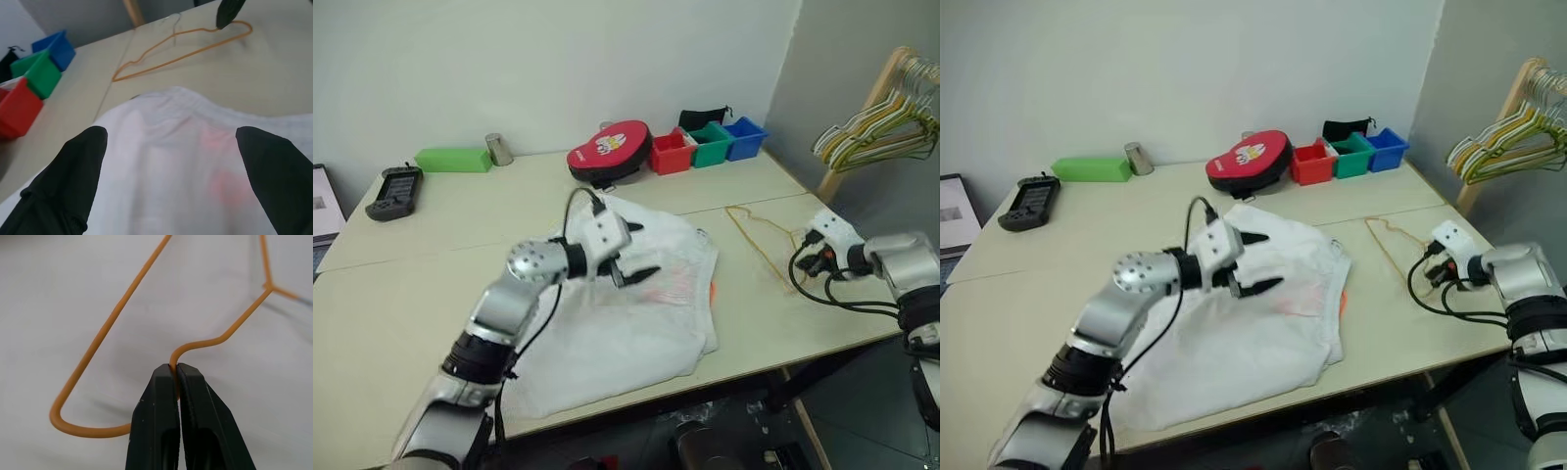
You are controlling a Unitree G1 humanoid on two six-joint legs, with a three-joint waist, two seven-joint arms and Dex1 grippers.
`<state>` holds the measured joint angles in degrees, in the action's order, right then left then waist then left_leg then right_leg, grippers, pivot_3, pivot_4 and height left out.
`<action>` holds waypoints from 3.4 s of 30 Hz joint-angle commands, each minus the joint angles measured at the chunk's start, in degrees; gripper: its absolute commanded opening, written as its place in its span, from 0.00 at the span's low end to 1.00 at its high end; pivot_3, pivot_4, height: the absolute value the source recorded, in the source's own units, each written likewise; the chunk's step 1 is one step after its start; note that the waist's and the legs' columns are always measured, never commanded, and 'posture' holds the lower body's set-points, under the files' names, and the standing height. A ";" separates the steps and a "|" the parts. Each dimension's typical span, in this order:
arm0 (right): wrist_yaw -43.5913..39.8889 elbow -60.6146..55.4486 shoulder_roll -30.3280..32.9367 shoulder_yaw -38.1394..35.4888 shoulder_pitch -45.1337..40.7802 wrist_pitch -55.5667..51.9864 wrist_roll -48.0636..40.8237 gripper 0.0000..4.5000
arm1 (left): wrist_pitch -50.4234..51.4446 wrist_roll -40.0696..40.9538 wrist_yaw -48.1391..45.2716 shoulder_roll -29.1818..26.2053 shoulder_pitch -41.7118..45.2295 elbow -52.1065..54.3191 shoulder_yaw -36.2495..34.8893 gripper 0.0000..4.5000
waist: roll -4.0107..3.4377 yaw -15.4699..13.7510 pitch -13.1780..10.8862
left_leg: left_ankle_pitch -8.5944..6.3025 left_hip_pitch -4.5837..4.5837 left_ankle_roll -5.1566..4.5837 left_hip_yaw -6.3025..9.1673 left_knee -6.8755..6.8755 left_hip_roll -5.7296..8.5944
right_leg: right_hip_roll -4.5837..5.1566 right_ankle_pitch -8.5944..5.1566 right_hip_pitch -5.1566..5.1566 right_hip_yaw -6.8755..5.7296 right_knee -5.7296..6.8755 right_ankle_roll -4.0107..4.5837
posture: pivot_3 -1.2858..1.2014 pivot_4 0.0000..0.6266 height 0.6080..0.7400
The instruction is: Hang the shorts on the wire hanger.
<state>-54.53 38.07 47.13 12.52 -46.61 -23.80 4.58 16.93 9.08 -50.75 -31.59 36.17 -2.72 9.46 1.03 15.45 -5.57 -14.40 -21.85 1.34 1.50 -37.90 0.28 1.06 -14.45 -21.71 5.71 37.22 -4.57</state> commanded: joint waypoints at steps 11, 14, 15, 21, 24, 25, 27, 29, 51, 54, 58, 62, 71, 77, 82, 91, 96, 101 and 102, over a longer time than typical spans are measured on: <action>9.96 -5.96 1.88 1.43 -0.42 23.67 10.65 0.01 | -6.52 0.14 -3.16 -2.52 13.54 -16.91 -5.94 1.00 | -0.01 -0.45 -0.01 | -0.03 -0.31 -0.05 0.11 0.03 -0.02 | 0.16 0.01 -0.36 0.05 0.11 -0.01 | 0.44 0.07 1.00; 12.00 -7.56 3.01 1.88 -0.48 29.65 13.36 0.01 | -7.10 0.10 -4.16 -2.52 14.91 -18.48 -5.92 1.00 | -0.01 -0.57 -0.01 | -0.03 -0.31 -0.05 0.10 0.02 -0.01 | 0.21 0.00 -0.38 0.06 0.16 -0.02 | 0.44 0.07 1.00; 14.07 -8.88 4.23 2.77 -0.53 34.75 15.96 0.01 | -7.43 0.14 -4.50 -2.36 16.67 -20.75 -6.13 1.00 | -0.01 -0.61 -0.01 | -0.03 -0.31 -0.05 0.10 0.01 0.00 | 0.21 0.00 -0.38 0.06 0.17 -0.02 | 0.44 0.06 1.00; 25.60 -12.19 8.44 6.06 -1.62 56.37 27.71 0.01 | -8.76 1.81 -9.87 -1.37 25.89 -33.17 -7.17 1.00 | 0.00 -1.00 -0.01 | -0.02 -0.33 -0.04 0.04 -0.04 0.11 | 0.19 -0.03 -0.54 0.07 0.44 -0.07 | 0.44 0.03 1.00; 29.24 -13.59 8.48 5.99 -1.66 61.37 30.51 0.01 | -7.63 3.07 -16.12 -1.11 30.07 -38.47 -7.09 1.00 | 0.00 -0.79 -0.01 | -0.02 -0.30 -0.04 0.01 -0.02 0.12 | 0.14 -0.04 -0.54 0.09 0.47 -0.07 | 0.44 0.02 1.00; 30.21 -14.08 8.39 5.89 -1.59 62.54 31.28 0.01 | -7.33 3.21 -17.74 -0.99 31.31 -40.24 -6.96 1.00 | 0.00 -0.79 -0.01 | -0.02 -0.30 -0.04 0.00 -0.03 0.12 | 0.14 -0.04 -0.54 0.11 0.48 -0.06 | 0.44 0.02 1.00; 31.91 -16.37 8.03 5.53 -0.91 64.48 32.55 0.01 | -8.82 1.95 -22.15 -1.03 33.50 -44.44 -5.37 1.00 | 0.00 -0.69 -0.01 | -0.01 -0.30 -0.04 0.00 -0.04 0.14 | 0.14 -0.04 -0.55 0.12 0.50 -0.06 | 0.44 0.01 1.00; 32.89 -17.96 7.61 5.18 -0.49 65.42 33.43 0.01 | -11.71 -0.09 -24.24 -0.99 34.89 -47.94 -4.05 1.00 | 0.01 -0.52 0.00 | -0.01 -0.30 -0.03 0.01 -0.04 0.14 | 0.14 -0.03 -0.55 0.11 0.51 -0.06 | 0.43 0.00 1.00; 35.87 -24.31 5.12 3.67 -0.55 65.85 35.37 0.00 | -24.77 -13.64 -35.88 -0.73 37.44 -61.68 2.74 0.72 | 0.03 2.76 0.01 | 0.01 -0.23 -0.05 0.02 -0.10 0.13 | 0.15 -0.03 -0.54 0.15 0.72 -0.06 | 0.42 0.00 1.00; 36.00 -24.27 4.88 3.83 -0.85 65.62 35.30 0.00 | -25.02 -13.90 -35.58 -0.49 37.52 -62.16 2.34 0.59 | 0.03 3.34 0.02 | 0.01 -0.20 -0.05 0.02 -0.10 0.13 | 0.14 -0.03 -0.53 0.16 0.77 -0.06 | 0.41 0.00 1.00; 36.35 -23.84 4.53 3.98 -1.18 65.48 35.60 0.00 | -25.25 -14.01 -35.32 -0.37 37.41 -62.47 2.13 0.40 | 0.03 3.89 0.02 | 0.03 -0.19 -0.07 0.01 -0.13 0.13 | 0.15 -0.03 -0.53 0.18 0.79 -0.06 | 0.42 0.01 1.00; 36.38 -23.32 4.19 4.19 -1.45 65.50 35.70 0.00 | -25.34 -14.00 -35.06 -0.38 37.38 -62.67 2.02 0.20 | 0.03 3.99 0.02 | 0.03 -0.17 -0.07 0.01 -0.13 0.12 | 0.15 -0.03 -0.52 0.19 0.82 -0.06 | 0.42 0.01 1.00; 36.03 -21.66 3.53 4.41 -1.83 64.64 35.43 0.00 | -25.45 -13.90 -35.27 -0.49 36.85 -62.13 1.90 0.00 | 0.03 4.00 0.02 | 0.03 -0.16 -0.08 0.02 -0.13 0.11 | 0.16 -0.03 -0.51 0.19 0.82 -0.06 | 0.42 0.02 1.00; 28.32 -22.16 2.42 4.22 -0.04 60.86 28.47 0.04 | -26.37 -14.87 -32.13 -0.01 36.50 -61.84 2.11 0.00 | 0.04 4.04 0.02 | 0.04 -0.15 -0.09 0.02 -0.14 0.11 | 0.16 -0.03 -0.50 0.19 0.83 -0.06 | 0.42 0.02 1.00; 17.47 -27.09 2.73 3.07 2.90 54.84 17.65 0.28 | -30.19 -16.26 -28.24 -0.12 35.02 -60.84 2.43 0.00 | 0.04 4.09 0.02 | 0.04 -0.13 -0.09 0.09 -0.14 0.05 | 0.17 -0.02 -0.45 0.15 0.84 -0.05 | 0.42 0.02 1.00; -2.19 -47.75 1.24 -2.96 6.23 6.16 -6.54 0.77 | -39.52 -18.24 -18.76 -0.52 29.91 -55.95 2.49 0.00 | 0.05 3.59 0.02 | 0.05 -0.13 -0.11 0.23 -0.20 -0.07 | 0.30 -0.01 -0.42 0.08 0.95 -0.06 | 0.42 0.04 1.00; -6.02 -48.54 2.36 0.37 5.53 -2.55 -6.25 1.00 | -42.31 -18.48 -16.90 -0.49 28.16 -51.58 2.85 0.00 | 0.05 2.92 0.02 | 0.06 -0.19 -0.11 0.31 -0.22 -0.03 | 0.35 -0.02 -0.44 -0.01 0.91 -0.08 | 0.42 0.04 1.00; -3.08 -44.83 -1.01 2.55 3.72 -5.99 -3.39 1.00 | -42.73 -18.08 -16.53 -0.46 26.50 -47.05 3.10 0.00 | 0.04 2.83 0.02 | 0.05 -0.23 -0.11 0.29 -0.19 -0.03 | 0.34 -0.03 -0.51 0.00 0.90 -0.10 | 0.43 0.04 1.00; -3.00 -44.01 -1.31 2.87 3.36 -5.85 -2.85 1.00 | -42.77 -18.24 -16.36 -0.56 26.29 -46.39 3.20 0.00 | 0.04 2.77 0.02 | 0.06 -0.22 -0.11 0.29 -0.20 -0.03 | 0.34 -0.03 -0.51 0.00 0.92 -0.10 | 0.43 0.04 1.00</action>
<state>-58.54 -6.52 45.79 15.78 -41.20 -29.61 0.28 -24.79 -9.75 -68.10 -31.38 62.23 -51.90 13.18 1.07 18.22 -5.55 -14.34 -22.08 1.22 1.78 -38.10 0.25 1.40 -14.48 -22.25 5.73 38.15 -4.67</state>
